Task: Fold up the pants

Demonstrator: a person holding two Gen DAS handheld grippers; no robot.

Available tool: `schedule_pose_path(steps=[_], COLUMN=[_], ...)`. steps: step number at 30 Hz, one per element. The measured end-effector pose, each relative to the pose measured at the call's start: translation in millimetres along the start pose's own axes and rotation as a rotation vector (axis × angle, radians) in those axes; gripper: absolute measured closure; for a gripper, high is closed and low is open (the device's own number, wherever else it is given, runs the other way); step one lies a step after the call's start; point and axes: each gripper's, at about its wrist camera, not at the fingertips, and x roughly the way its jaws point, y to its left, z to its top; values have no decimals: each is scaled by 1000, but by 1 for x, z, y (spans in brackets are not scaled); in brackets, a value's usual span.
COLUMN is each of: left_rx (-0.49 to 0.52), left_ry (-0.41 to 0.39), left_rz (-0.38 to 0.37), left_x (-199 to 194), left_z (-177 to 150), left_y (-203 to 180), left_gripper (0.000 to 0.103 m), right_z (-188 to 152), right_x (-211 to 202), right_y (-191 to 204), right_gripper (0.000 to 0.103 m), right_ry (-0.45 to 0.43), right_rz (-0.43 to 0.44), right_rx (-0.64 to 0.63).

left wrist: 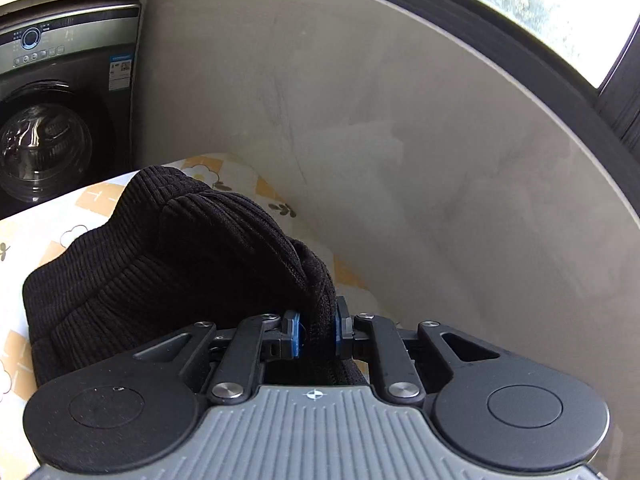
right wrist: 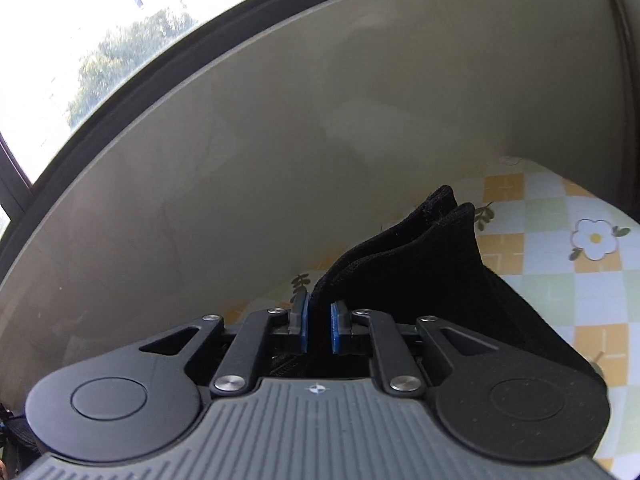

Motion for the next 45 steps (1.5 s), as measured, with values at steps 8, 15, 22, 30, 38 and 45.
schedule_pose_path(steps=[8, 15, 22, 30, 38, 45], left_rx=[134, 295, 499, 546, 713, 851], left_ry=[95, 93, 108, 189, 254, 223], left_rz=[-124, -249, -297, -247, -321, -188], left_x=[-10, -92, -160, -183, -197, -177], left_z=[-26, -71, -139, -169, -208, -233], left_y=[-8, -12, 11, 50, 48, 23], left_gripper=[56, 53, 53, 53, 60, 62], right_z=[-2, -16, -64, -99, -98, -95], right_x=[-5, -73, -126, -138, -135, -133], right_y=[-22, -46, -79, -65, -53, -44], right_gripper=[58, 58, 58, 61, 61, 61], right_ry=[9, -63, -94, -57, -49, -43], right_rz=[-2, -75, -145, -128, -105, -86], right_rx=[30, 66, 198, 205, 181, 157])
